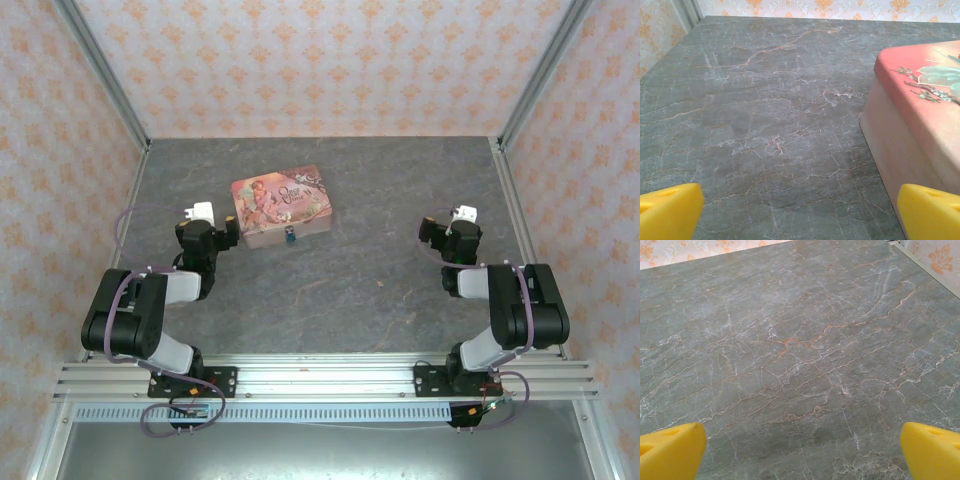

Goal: Unlock the padlock with the key

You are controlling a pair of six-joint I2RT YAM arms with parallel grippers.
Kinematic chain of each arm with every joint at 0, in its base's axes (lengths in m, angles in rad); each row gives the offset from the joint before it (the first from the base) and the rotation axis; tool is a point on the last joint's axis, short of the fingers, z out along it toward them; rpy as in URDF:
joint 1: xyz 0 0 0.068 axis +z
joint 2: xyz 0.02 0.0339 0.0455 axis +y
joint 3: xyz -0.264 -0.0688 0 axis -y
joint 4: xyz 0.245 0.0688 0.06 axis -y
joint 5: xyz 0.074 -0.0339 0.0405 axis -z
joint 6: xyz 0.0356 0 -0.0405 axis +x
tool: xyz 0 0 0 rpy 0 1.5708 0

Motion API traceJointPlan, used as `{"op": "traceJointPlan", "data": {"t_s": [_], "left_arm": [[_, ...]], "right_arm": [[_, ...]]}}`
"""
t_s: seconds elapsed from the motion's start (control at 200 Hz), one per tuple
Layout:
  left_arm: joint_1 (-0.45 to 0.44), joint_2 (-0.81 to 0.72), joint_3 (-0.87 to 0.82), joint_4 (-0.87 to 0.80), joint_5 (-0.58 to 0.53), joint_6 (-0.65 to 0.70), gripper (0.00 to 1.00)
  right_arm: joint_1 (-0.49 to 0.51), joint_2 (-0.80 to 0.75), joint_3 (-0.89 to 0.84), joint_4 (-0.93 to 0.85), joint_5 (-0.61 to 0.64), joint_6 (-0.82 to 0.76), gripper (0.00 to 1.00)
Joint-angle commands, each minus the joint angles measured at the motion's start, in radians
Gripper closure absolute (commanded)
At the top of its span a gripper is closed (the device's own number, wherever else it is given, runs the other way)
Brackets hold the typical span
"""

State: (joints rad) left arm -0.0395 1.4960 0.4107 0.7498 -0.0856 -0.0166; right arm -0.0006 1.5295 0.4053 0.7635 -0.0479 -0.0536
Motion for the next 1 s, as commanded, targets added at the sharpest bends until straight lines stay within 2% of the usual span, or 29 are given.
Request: {"op": "traceJointPlan", "data": {"t_s": [0.0,0.841,0.916,0.996], "left_arm": [[-0.005,0.000,0.016,-0.009,-0.018,0.024,0.00],[-0.005,-0.002,0.012,-0.001,-0.023,0.020,0.00],[-0.005,-0.041,0.009,-0.021,-0.075,-0.004,0.00],[-0.005,-0.136,0.004,-0.087,-0.111,-0.017,0.00]], "right_arm": [[0.005,-0.008,0.018,0.005,0.020,0.006,0.01],[0.004,-0.012,0.013,0.010,0.017,0.008,0.01],[0.004,-0.034,0.018,-0.014,0.042,0.021,0.01],[0.004,-0.119,0.043,-0.129,0.062,0.030,0.01]]}}
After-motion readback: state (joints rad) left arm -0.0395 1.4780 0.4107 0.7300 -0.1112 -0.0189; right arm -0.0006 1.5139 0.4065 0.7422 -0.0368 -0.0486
